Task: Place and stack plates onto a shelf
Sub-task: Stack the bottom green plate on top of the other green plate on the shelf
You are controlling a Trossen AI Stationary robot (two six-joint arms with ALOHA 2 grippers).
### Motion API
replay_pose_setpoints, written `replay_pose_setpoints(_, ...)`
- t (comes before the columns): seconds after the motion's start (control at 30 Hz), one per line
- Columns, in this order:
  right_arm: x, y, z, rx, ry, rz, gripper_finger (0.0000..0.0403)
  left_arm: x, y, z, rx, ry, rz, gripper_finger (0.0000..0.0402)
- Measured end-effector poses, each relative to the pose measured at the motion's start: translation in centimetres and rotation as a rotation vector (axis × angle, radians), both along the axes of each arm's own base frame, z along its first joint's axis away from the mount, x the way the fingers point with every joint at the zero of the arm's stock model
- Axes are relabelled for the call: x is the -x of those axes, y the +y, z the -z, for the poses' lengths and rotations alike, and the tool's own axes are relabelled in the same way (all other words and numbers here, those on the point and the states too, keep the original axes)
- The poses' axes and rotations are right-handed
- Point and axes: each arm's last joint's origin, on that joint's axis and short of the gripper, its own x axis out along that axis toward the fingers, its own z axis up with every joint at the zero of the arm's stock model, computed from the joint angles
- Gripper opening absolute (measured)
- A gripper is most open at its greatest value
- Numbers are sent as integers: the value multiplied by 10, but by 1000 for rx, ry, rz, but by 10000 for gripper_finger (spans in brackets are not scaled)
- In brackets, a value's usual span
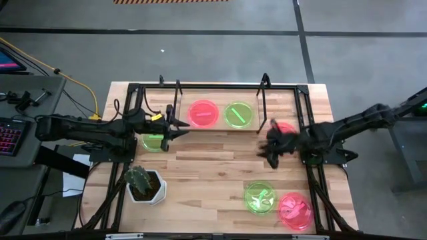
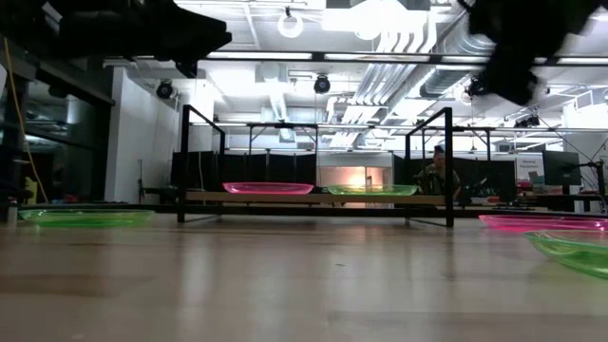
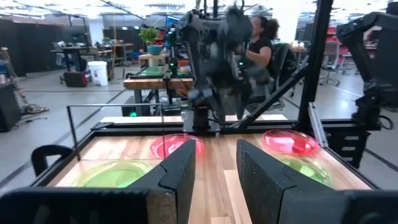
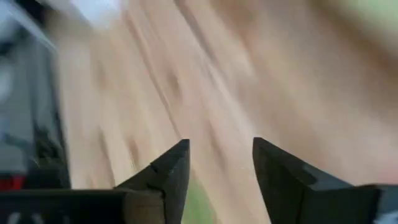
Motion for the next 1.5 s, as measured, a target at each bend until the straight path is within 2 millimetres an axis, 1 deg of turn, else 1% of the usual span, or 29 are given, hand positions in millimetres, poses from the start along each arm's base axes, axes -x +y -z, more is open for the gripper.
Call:
replay_pose_setpoints(0.07, 8, 13, 20, -67, 148, 49, 166, 0, 0, 0, 0, 2, 6, 105)
replay_pose_setpoints(0.17, 22, 29, 51, -143, 317, 157, 169, 0, -1, 3, 11, 29, 11, 105)
replay_pose_setpoints(0.23, 29, 38, 65, -181, 379, 212, 169, 0, -2, 4, 13, 39, 16, 105)
replay_pose_setpoints(0.33, 37, 47, 78, -177, 413, 273, 169, 0, -3, 4, 6, 42, 20, 105)
replay_pose_setpoints(0.47, 37, 59, 83, -160, 323, 302, 169, 0, -3, 4, 3, 41, 19, 105)
replay_pose_setpoints(0.57, 35, 69, 87, -162, 280, 289, 169, 0, -3, 4, -12, 41, 18, 105)
replay_pose_setpoints(0.77, 29, 85, 104, -156, 280, 265, 169, 0, -3, 5, -20, 45, 17, 105)
replay_pose_setpoints(0.93, 23, 91, 115, -144, 271, 260, 169, 0, -2, 5, -20, 47, 16, 105)
replay_pose_setpoints(1.5, 19, 97, 111, -205, 237, 184, 169, 0, -2, 5, -19, 48, 13, 105)
